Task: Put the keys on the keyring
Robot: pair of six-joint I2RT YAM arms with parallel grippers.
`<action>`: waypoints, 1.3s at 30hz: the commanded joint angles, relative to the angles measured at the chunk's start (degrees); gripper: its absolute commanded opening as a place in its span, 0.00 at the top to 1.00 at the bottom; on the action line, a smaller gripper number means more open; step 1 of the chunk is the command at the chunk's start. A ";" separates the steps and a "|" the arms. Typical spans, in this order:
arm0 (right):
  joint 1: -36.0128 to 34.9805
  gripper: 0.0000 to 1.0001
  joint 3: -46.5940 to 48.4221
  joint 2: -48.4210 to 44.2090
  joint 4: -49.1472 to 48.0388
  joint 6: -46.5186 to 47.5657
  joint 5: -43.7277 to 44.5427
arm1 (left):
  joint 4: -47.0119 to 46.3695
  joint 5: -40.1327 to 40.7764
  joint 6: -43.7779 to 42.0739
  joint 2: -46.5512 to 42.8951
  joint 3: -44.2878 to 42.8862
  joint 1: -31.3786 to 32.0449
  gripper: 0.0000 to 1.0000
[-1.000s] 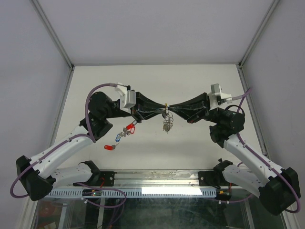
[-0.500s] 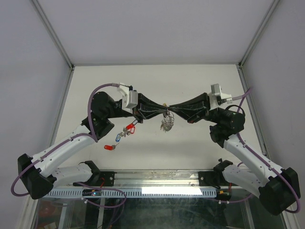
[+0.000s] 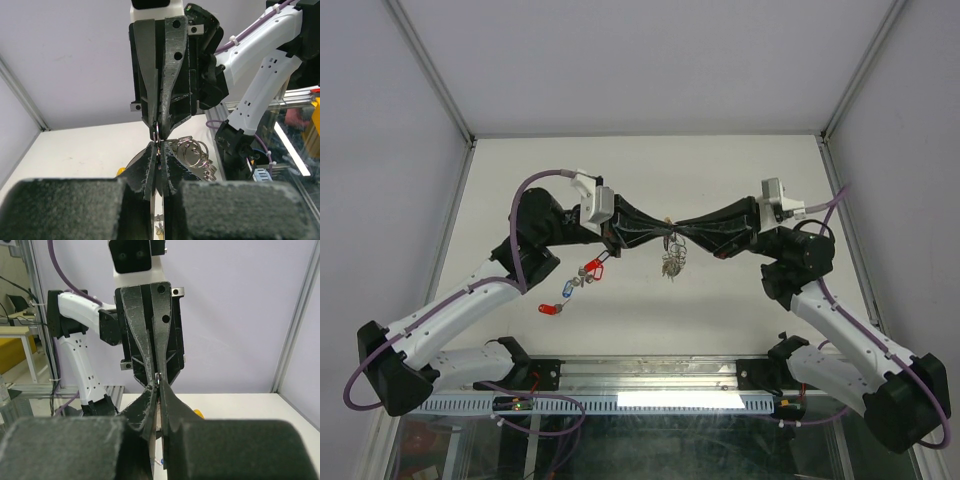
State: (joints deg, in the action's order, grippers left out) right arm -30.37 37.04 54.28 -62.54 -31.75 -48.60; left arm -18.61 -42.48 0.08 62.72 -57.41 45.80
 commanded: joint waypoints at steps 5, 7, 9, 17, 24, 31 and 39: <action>-0.13 0.69 4.25 -7.16 22.94 15.61 -3.62 | 7.87 2.31 -5.70 -0.74 -4.21 0.71 1.00; -0.17 0.65 5.84 -8.61 30.25 19.63 -3.64 | 9.48 2.27 -6.72 -0.88 -4.57 0.68 1.00; -0.14 0.65 8.02 -9.36 37.97 19.63 -3.64 | 11.14 1.98 -7.85 -0.97 -4.91 0.74 1.00; -0.16 0.63 22.88 -4.86 74.83 45.58 -6.91 | 25.37 2.47 -17.62 -0.27 -9.82 0.74 1.00; -0.13 0.64 30.16 -0.05 87.37 49.59 -4.71 | 34.95 5.87 -23.51 1.76 -13.83 0.75 1.00; -0.17 0.65 31.44 1.42 88.75 47.86 0.06 | 38.65 11.45 -24.51 3.52 -16.02 0.77 1.00; -0.27 0.69 28.49 -0.63 91.94 41.66 12.51 | 40.62 15.10 -24.26 4.41 -16.20 0.73 1.00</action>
State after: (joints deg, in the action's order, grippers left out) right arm -30.35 65.60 55.86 27.73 13.52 -42.94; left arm 23.20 -29.74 -23.44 67.51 -70.70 45.82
